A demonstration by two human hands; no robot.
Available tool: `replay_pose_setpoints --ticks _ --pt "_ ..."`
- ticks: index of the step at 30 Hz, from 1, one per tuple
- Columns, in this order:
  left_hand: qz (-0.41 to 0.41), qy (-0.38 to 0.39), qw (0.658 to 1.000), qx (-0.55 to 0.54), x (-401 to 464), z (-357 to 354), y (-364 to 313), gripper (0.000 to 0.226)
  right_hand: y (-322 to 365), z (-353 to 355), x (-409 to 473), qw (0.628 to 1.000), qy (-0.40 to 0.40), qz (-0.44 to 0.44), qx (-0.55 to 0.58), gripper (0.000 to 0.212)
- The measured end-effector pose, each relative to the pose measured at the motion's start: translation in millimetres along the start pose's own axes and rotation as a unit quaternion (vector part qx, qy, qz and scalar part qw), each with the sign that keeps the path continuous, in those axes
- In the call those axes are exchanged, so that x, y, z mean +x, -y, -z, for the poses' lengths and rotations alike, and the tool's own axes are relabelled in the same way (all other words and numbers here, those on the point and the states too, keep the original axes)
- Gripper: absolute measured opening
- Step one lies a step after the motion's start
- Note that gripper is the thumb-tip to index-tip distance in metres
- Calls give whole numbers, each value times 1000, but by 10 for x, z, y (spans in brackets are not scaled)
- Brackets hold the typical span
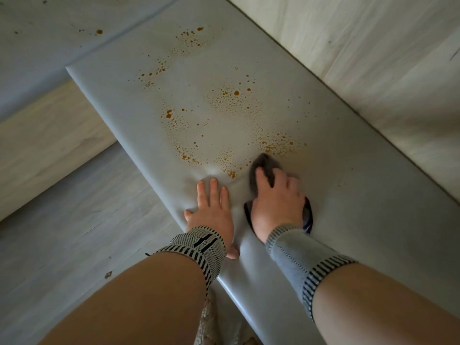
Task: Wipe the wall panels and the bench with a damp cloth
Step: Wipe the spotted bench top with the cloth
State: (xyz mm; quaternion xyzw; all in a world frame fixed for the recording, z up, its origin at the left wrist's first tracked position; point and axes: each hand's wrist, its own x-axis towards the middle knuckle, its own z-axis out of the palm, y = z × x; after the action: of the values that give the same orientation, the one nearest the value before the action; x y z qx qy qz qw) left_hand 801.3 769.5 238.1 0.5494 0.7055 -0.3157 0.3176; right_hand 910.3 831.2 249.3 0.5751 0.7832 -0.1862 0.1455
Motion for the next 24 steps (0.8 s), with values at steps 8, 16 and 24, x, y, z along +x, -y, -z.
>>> replay_pose_setpoints --ticks 8,16,24 --pt "2 0 1000 -13 1 -9 -3 148 -254 48 168 999 -17 47 -18 60" --pt "-3 9 1000 -12 -6 12 2 146 -114 -81 -62 963 14 260 -72 63" --pt "-6 2 1000 -5 17 -9 2 148 -362 -47 -47 998 -52 16 -18 65"
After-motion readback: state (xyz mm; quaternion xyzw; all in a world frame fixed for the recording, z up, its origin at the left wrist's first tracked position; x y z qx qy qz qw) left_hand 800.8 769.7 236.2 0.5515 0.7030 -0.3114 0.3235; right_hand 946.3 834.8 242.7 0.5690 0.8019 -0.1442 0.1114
